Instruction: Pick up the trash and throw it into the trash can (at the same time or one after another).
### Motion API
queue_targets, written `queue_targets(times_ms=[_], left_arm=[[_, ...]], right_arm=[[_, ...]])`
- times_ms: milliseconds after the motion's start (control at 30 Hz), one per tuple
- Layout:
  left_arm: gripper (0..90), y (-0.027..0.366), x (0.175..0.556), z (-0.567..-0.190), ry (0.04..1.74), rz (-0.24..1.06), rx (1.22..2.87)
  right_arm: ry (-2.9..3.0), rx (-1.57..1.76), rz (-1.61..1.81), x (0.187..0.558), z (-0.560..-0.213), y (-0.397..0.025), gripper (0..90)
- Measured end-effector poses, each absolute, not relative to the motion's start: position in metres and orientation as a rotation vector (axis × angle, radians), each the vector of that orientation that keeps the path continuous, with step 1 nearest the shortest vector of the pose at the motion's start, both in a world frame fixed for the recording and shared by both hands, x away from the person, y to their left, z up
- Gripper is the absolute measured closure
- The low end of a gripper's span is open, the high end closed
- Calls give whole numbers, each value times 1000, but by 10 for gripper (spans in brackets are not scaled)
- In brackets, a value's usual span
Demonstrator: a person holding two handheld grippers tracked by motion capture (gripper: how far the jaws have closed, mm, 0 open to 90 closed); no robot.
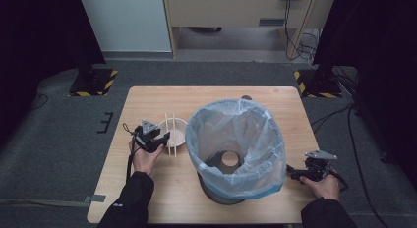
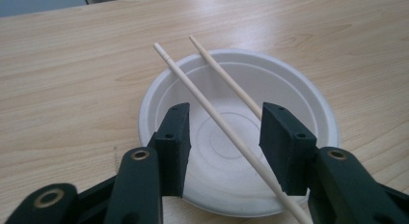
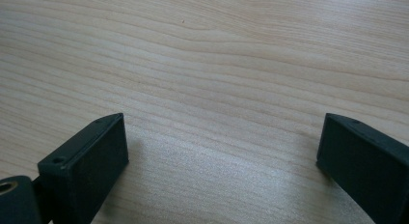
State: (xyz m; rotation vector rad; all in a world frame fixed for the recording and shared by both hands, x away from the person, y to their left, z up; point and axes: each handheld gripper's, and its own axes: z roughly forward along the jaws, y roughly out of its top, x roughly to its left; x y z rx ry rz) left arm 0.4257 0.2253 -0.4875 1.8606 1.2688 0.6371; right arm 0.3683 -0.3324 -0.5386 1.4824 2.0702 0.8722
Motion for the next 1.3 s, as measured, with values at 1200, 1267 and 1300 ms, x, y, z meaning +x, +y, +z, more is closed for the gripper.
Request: queue_targets(times_ms=[1200,1267,1300], left_arm=[[735,230,429,-494,1346,599,1904],[753,230,429,-494,1346,595,1906],[761,230,429,-494,1346,594,1910]], right_arm=[[2071,1483,874,368,-539,-332,42],[2071,1482,874,368,-539,-332,42],[2071,1483,874,368,-539,-332,42]])
